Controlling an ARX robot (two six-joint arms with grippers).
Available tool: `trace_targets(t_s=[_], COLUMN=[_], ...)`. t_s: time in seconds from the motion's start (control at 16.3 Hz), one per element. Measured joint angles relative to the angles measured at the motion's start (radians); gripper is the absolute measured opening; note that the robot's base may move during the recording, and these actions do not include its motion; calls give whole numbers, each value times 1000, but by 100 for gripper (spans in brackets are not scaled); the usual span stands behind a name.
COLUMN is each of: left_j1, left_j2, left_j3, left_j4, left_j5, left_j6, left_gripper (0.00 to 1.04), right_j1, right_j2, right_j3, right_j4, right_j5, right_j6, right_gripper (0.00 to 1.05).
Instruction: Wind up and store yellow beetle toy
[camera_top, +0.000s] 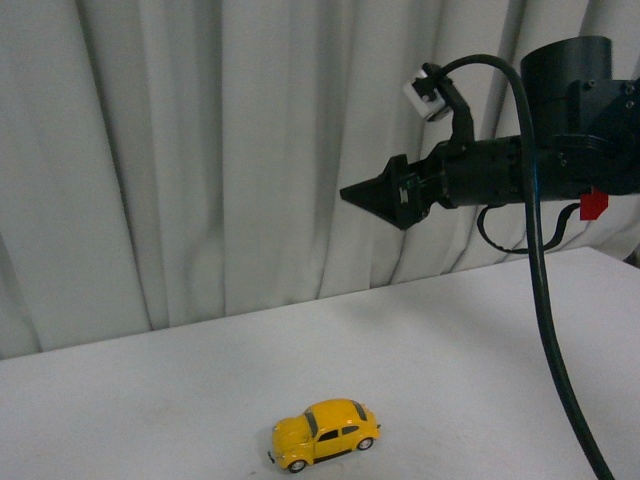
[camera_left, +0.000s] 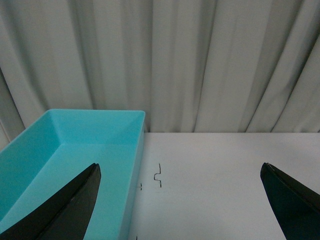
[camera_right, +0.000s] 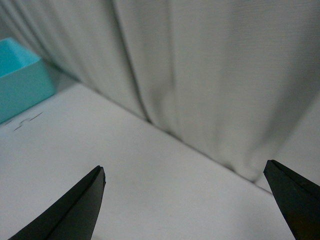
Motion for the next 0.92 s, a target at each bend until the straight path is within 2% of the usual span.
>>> trace_targets(t_s=[0.12,0.18,0.25,0.31,0.55,0.74,0.92], left_j1=[0,0,0,0,0,0,0], left_j2=[0,0,0,0,0,0,0], left_j3=[0,0,0,0,0,0,0], left_j4=[0,0,0,0,0,0,0], left_j5=[0,0,0,0,0,0,0], left_j6=[0,0,0,0,0,0,0], left_gripper=[98,98,98,98,98,98,98], right_j1=[37,50,64,71,96,107,120], right_j2=[29,69,138,160,256,316,351], right_j3=[87,167,238,261,359,426,454], right_j4=[-261,-554,-881,-970,-1216,-1288,-1266], right_j5=[-101,-125,-111,-96,-13,27,65], right_j6=[-204,-451,-775,-867,-1236,-1365,-1389], right_gripper=[98,98,98,98,98,98,98])
